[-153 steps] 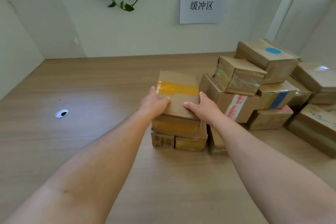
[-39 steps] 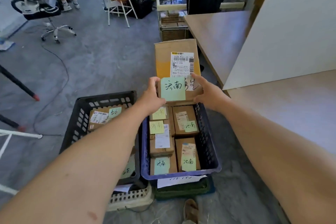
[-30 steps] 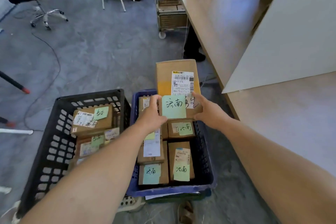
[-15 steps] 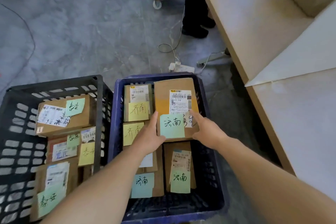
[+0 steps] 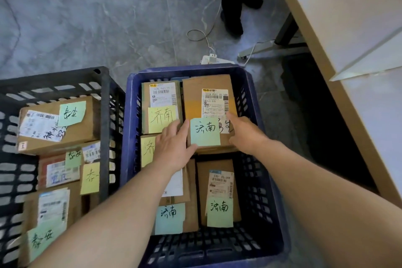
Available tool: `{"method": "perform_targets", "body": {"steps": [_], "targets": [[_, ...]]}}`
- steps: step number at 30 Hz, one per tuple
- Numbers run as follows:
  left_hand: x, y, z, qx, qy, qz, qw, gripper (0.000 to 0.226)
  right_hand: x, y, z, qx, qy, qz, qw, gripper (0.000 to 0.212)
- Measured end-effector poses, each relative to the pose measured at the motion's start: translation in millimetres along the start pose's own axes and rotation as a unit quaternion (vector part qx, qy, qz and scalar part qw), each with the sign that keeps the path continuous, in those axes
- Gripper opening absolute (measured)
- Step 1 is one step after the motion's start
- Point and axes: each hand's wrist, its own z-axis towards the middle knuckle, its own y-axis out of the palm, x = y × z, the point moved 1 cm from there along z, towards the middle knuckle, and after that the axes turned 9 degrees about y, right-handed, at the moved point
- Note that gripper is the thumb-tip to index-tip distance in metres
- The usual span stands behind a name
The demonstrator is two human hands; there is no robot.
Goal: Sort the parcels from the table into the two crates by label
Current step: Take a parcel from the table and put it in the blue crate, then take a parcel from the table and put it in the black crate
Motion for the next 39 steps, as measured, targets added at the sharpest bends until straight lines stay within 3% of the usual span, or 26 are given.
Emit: {"method": "perform_targets", "body": {"steps": [8,17,30,39], "targets": [[32,-48,-39,-0.010,0.024,0.010,1.000,0.075,-9,-13,-70,0.056,0.030,-0.043,0.997,0.080],[97,-79,-141,-0.022,0.110,0.080,0.990,0.074,1,-24,-213,0.178,0.078,-0.003,0.981,0.076],[189,-113,-214,0.023,0.276,0.176,0.945,0.072,42,-39,-359,0.316,0.186,0.040,0.929,0.068],[276,-99,-271,0.062,0.367,0.206,0.905,0.073,110,-41,-462,0.398,0.242,0.034,0.884,0.070]]}}
